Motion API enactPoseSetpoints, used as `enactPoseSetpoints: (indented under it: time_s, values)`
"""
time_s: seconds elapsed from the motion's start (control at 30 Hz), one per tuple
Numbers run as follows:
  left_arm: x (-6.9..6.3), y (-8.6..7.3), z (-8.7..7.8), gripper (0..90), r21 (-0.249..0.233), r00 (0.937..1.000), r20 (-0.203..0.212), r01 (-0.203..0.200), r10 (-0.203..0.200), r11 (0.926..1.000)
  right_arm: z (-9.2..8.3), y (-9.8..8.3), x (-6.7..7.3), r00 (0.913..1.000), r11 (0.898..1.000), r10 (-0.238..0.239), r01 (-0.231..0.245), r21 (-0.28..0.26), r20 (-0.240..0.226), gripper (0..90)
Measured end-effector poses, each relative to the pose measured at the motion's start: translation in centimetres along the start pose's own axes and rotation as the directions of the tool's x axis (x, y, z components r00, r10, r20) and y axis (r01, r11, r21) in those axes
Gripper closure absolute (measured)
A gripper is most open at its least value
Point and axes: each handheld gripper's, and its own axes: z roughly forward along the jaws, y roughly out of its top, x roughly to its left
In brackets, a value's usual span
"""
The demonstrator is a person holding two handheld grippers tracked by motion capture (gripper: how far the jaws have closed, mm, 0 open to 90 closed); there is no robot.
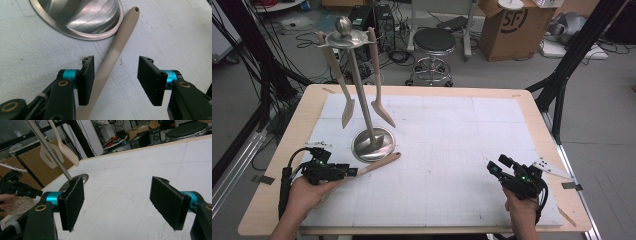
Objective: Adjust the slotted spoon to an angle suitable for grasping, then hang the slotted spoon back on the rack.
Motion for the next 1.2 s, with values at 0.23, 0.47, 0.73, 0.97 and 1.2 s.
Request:
enactPoseSetpoints:
  time_s: [0.23,0.47,0.73,0.97,1.2]
  values:
    - [-0.1,0.0,0.8,48.0,0.034,0.9999,-0.015,-0.007,0.008,0.9994,0.0,0.0,0.0,1.0,1.0,-0.006,0.006,-0.003,0.0,26.9]
    - [-0.2,0.1,1.6,47.4,0.074,0.9983,-0.049,-0.028,0.031,0.9969,-0.1,0.0,-0.1,1.0,1.0,-0.001,0.001,-0.003,0.001,27.0]
    - [-0.3,-0.3,2.2,49.5,0.116,0.9954,-0.078,-0.046,0.056,0.9921,-0.1,0.0,0.0,1.0,1.0,-0.002,0.002,0.003,0.0,26.9]
    - [-0.9,-0.1,2.6,53.5,0.153,0.9837,-0.131,-0.103,0.123,0.9829,-0.1,0.0,0.0,1.0,1.0,-0.003,0.003,0.004,-0.001,27.0]
    - [-2.2,-0.4,3.0,63.1,0.181,0.9416,-0.223,-0.214,0.252,0.9599,-0.1,0.0,0.0,1.0,1.0,-0.007,0.007,0.003,-0.002,27.0]
